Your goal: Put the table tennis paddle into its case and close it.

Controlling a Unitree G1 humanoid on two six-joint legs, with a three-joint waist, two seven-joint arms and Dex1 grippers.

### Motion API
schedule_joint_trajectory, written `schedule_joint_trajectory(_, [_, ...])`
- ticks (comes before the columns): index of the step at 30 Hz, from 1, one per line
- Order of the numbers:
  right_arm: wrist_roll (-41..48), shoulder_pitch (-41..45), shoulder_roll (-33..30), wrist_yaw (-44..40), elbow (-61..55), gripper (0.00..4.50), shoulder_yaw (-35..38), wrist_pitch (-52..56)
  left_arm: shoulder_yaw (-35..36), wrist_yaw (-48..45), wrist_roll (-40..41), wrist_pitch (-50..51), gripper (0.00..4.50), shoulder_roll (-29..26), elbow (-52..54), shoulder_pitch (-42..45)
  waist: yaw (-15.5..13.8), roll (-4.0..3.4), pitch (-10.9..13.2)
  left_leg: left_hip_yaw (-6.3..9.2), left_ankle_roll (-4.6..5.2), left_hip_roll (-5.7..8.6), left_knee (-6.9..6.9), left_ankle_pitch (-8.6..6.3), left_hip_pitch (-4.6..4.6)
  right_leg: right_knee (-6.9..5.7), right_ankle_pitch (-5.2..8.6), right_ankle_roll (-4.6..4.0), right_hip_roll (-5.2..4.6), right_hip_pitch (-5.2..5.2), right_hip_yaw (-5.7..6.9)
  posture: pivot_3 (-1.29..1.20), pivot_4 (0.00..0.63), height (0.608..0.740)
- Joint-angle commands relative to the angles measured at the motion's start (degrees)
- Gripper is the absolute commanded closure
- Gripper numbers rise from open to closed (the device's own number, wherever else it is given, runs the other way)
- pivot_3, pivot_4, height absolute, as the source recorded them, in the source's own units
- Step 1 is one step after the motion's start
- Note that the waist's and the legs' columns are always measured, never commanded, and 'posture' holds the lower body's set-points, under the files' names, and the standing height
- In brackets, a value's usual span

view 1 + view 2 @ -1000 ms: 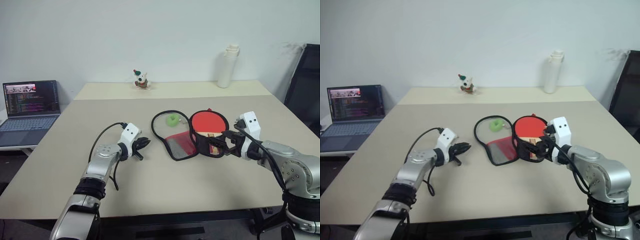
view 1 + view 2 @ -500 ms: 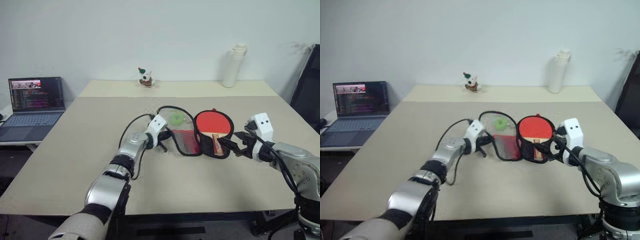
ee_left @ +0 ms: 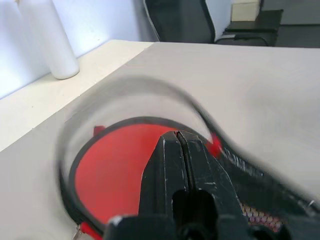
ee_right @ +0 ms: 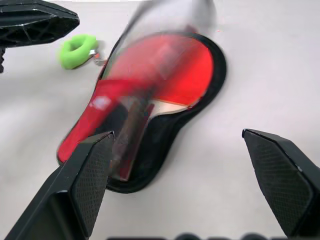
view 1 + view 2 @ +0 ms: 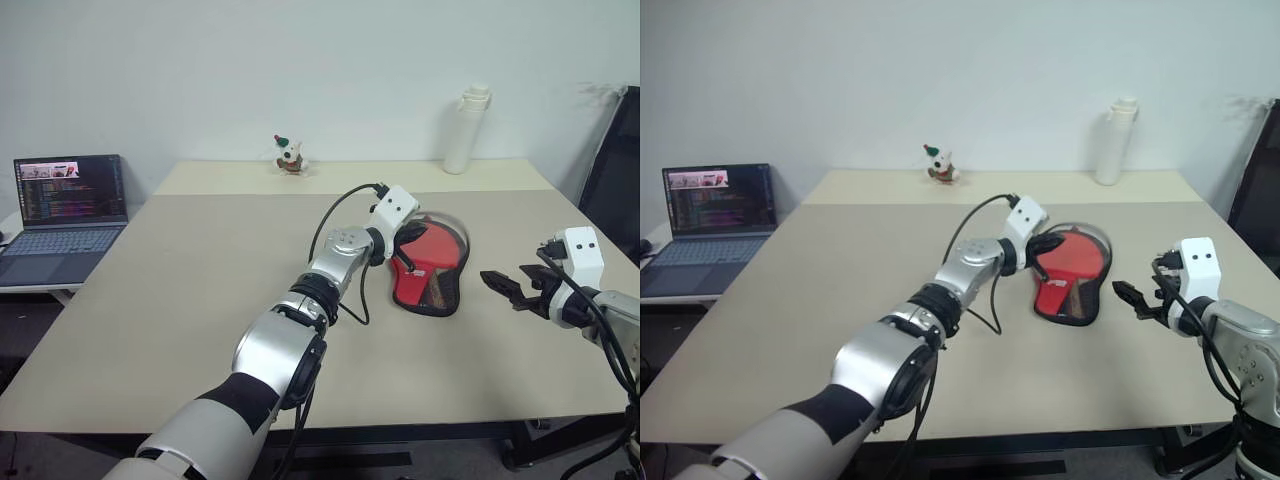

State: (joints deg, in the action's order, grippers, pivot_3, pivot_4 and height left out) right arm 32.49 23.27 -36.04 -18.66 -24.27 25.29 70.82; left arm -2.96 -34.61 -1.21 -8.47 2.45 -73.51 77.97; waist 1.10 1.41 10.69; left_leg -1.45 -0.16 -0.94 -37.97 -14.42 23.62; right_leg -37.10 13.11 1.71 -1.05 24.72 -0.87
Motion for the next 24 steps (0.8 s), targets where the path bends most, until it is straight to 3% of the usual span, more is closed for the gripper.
schedule_joint_trajectory(1, [-1.24,1.44,-0.38,0.09,2.18,0.00,-1.01,-3.62,2.00,-2.52,1.28,-3.72,4.47,-3.34,3.46,-2.00,0.39,-0.02,-0.01,0.00,0.00,0.01,0.00,0.00,0.00,0.00,0.00,0.00,0.00,0.00,-0.01,0.00,0.150,0.740])
schedule_joint_trajectory(5, [-2.20,3.16,-0.22,-0.60,7.87,0.00,-1.83,-7.28,3.54,-7.16,3.90,-4.62,4.47,-6.90,11.36,-9.92,0.74,-0.05,-0.03,-0.02,0.00,0.00,0.02,0.00,-0.10,-0.03,-0.01,-0.01,-0.02,-0.01,-0.14,0.00,0.150,0.740])
schedule_joint_trajectory(8, [-2.87,6.05,0.02,-1.21,13.68,0.00,-2.98,-9.44,3.60,-10.32,6.18,0.11,4.47,-9.84,23.99,-19.16,0.73,-0.05,-0.03,-0.02,-0.01,-0.03,0.03,0.00,-0.14,-0.06,-0.16,-0.27,-0.03,0.00,-0.17,0.00,0.150,0.740])
schedule_joint_trajectory(15, [-6.97,17.90,2.80,-4.99,36.95,0.00,-9.78,-18.25,6.84,-6.77,17.00,26.73,4.47,-14.70,63.76,-36.62,0.60,-0.05,-0.03,-0.01,-0.02,-0.43,-0.10,0.01,-0.11,-0.09,-0.25,-0.25,-0.05,-0.01,-0.21,0.00,0.150,0.740])
schedule_joint_trajectory(19, [-11.49,21.64,3.48,-8.79,49.75,0.00,-15.10,-25.53,8.31,-4.06,19.74,33.93,4.47,-17.47,72.82,-40.02,0.29,-0.08,-0.05,-0.07,-0.03,-0.41,-0.11,0.01,-0.13,-0.06,-0.25,-0.26,-0.05,-0.11,-0.11,0.00,0.150,0.740])
schedule_joint_trajectory(24, [-16.31,24.59,4.81,-11.48,62.07,0.00,-19.16,-33.32,9.68,-1.32,21.56,37.87,4.47,-19.14,76.42,-41.26,0.42,-0.08,-0.04,-0.13,-0.03,-0.40,-0.12,0.01,-0.19,-0.01,-0.27,-0.24,-0.07,-0.20,-0.13,0.00,0.150,0.740])
